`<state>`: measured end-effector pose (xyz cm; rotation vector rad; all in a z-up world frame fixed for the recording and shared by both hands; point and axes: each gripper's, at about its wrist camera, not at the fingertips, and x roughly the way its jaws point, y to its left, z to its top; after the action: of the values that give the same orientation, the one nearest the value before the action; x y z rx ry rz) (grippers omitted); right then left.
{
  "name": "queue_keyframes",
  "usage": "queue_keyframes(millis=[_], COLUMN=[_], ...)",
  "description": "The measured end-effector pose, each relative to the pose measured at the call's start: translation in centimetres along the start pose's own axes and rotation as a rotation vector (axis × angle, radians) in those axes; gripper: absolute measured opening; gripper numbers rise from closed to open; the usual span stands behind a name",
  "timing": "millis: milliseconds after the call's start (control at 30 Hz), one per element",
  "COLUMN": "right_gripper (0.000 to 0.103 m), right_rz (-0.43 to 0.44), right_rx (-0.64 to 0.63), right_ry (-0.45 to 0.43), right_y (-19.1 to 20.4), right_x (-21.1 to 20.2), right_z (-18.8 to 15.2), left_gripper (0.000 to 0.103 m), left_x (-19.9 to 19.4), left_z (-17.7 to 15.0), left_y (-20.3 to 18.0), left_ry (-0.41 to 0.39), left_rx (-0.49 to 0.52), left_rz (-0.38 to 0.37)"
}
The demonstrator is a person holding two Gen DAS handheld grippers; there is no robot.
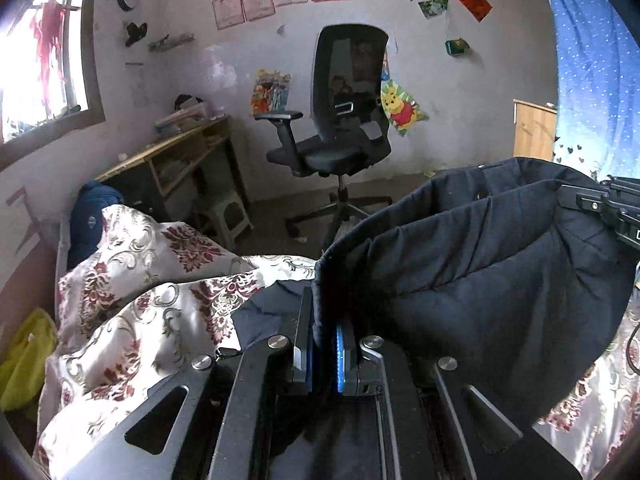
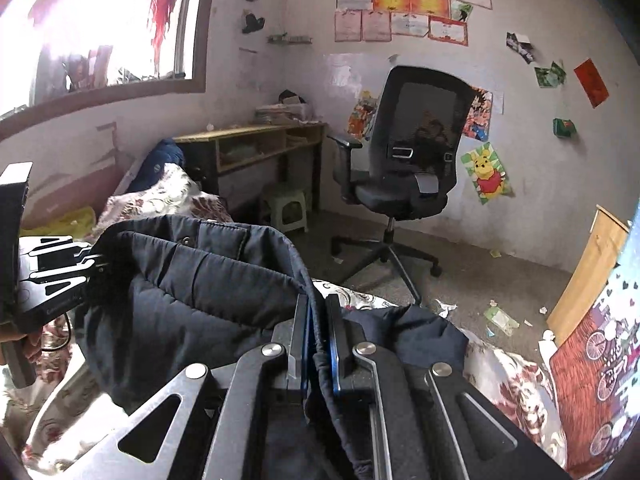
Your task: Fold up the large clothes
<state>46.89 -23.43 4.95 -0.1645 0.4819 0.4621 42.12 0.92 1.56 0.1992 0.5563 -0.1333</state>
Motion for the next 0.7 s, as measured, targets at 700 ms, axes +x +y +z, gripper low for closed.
queue_keyframes(millis=[700], right_gripper=[0.008], right_rz=[0.028], right_rx=[-0.007], right_ry=[0.112], right_y=[-3.5], right_x=[12.8], right_z=[-1.5], left_gripper=[0.006], left_x=[11.9], left_z=[-0.6], left_y=[1.2], left_ry=[0.114], left_rx=[-0.021], left_rz=[-0.016])
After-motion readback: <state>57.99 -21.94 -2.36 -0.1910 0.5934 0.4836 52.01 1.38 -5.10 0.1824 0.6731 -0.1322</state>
